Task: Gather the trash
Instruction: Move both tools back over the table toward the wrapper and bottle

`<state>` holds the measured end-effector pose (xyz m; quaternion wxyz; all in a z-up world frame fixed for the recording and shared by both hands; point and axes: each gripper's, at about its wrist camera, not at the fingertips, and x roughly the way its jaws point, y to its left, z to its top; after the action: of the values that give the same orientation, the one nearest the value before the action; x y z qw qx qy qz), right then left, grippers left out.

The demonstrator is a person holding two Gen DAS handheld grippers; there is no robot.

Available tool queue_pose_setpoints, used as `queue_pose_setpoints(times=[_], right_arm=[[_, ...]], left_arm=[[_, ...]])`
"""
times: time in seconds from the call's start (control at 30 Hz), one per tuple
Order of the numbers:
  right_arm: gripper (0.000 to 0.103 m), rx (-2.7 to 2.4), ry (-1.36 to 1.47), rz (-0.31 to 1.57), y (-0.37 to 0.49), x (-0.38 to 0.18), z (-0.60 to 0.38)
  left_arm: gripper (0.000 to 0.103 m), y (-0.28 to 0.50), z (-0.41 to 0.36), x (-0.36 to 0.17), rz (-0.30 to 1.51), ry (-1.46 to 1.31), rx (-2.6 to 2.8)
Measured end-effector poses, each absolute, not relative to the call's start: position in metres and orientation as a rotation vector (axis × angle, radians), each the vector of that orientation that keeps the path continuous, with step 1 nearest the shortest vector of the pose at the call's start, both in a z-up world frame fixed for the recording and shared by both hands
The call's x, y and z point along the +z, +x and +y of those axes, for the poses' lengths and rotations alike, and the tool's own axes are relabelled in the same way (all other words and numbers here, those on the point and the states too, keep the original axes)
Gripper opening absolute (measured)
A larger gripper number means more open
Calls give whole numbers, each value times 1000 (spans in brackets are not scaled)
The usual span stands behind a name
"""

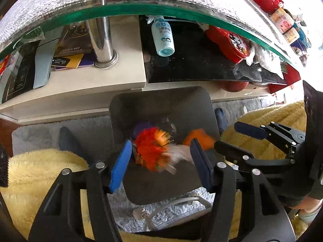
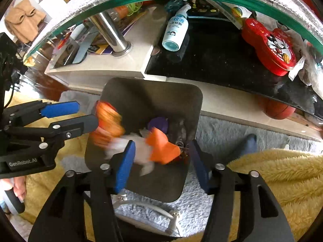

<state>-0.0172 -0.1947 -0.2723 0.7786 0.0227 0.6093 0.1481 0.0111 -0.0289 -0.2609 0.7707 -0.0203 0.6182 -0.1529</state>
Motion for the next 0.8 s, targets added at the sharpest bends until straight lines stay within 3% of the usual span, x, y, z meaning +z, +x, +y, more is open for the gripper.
queue_pose_setpoints(times=[0.2,0.47,0.8], right_arm=[[70,304,48,1316,-17,-273,-198],[73,295,92,1309,-10,-264,-207],[73,244,166,1183,20,-205,-240]], left_arm=[[68,14,-24,-254,1323,-49,-315],[75,20,-13,-230,1266,-58,-292],[79,40,-1,-187,1172,-70,-274]])
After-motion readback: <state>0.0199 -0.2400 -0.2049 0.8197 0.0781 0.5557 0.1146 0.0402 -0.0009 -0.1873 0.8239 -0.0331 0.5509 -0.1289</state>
